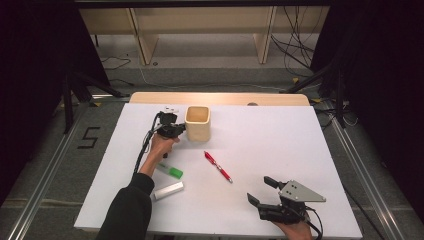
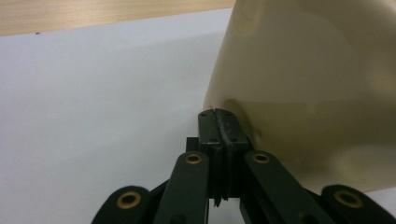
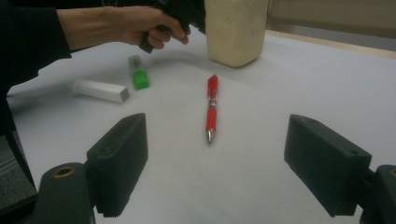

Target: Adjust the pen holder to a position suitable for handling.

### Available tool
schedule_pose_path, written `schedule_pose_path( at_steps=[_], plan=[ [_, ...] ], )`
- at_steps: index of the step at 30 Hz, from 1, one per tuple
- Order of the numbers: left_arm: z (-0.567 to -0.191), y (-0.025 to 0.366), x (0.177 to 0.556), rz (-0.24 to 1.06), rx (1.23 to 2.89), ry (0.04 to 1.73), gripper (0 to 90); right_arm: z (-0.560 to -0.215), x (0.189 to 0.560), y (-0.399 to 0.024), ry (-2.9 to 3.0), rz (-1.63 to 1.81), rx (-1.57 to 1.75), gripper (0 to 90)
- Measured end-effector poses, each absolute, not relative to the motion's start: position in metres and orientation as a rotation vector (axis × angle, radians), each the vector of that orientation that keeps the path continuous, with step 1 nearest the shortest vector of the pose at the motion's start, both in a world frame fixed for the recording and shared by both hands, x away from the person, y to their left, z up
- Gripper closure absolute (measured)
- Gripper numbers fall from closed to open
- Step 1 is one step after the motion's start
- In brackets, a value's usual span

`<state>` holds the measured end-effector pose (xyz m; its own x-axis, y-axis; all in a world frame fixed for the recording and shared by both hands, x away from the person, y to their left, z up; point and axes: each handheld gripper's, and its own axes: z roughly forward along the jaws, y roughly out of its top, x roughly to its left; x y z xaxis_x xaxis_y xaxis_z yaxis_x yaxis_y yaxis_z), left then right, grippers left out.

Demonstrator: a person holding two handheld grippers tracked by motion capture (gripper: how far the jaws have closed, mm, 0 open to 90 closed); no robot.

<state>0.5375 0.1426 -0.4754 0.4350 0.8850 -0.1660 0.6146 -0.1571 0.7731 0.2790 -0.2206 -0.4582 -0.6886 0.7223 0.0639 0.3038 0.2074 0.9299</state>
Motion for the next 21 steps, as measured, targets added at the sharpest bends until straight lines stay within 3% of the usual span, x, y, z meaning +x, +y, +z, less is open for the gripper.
schedule_pose_path(
  at_steps=[21],
  plan=[
    [-0.474,0.099,0.537,0.388,1.898,1.213,89.5,-0.458,0.279,-0.221,2.106,1.484,0.945,22.3]
  ],
)
